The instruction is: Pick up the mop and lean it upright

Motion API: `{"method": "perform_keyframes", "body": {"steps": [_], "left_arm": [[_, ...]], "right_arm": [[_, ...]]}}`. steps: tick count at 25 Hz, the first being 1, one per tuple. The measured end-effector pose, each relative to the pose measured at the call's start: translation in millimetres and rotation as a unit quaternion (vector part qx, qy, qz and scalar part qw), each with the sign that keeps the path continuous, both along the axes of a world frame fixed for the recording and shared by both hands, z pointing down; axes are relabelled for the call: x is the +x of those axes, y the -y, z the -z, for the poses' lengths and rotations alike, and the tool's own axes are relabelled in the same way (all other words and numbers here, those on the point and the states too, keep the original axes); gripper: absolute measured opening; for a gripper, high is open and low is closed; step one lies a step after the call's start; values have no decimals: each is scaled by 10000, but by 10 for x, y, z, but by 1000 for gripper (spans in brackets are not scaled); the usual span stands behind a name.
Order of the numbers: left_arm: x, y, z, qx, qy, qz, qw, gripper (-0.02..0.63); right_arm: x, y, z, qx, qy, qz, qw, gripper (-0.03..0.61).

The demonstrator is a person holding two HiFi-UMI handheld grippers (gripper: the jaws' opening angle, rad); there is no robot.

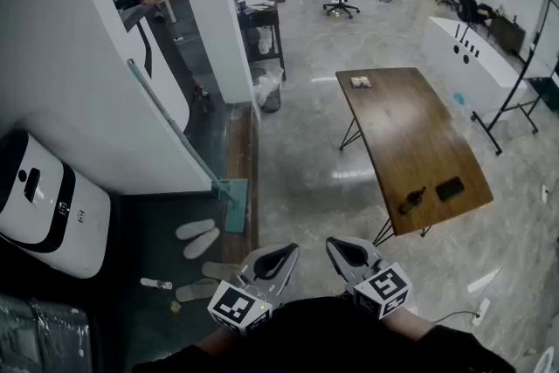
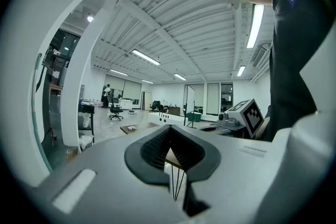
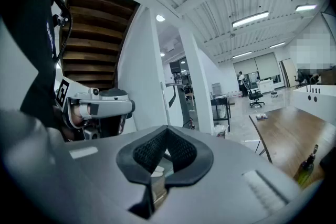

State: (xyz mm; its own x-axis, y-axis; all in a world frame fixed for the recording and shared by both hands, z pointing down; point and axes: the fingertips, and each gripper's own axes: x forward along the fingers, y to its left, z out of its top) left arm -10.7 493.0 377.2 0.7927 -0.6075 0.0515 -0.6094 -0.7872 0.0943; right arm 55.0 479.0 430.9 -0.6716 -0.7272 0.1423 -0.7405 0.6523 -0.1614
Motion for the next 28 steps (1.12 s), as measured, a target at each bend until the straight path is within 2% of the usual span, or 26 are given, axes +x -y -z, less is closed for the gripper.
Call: {"method": "perform_keyframes", "body": {"steps": [5, 9, 17, 28], "left_arm": [[-27, 10, -131, 43, 70, 20, 10000, 20], [4, 9, -35, -38, 27, 7, 10000, 20], [77, -6, -147, -160, 70, -27, 9998, 20], [313, 64, -382, -406, 69, 96, 9991, 20]], "right_arm": [[-12, -7, -5, -59, -1, 19, 10000, 3], [-23, -3, 0, -97, 35, 31, 9999, 3], [32, -32, -83, -119, 137, 115, 9998, 5], [205, 12, -274, -552, 94, 327, 9979, 5]]}}
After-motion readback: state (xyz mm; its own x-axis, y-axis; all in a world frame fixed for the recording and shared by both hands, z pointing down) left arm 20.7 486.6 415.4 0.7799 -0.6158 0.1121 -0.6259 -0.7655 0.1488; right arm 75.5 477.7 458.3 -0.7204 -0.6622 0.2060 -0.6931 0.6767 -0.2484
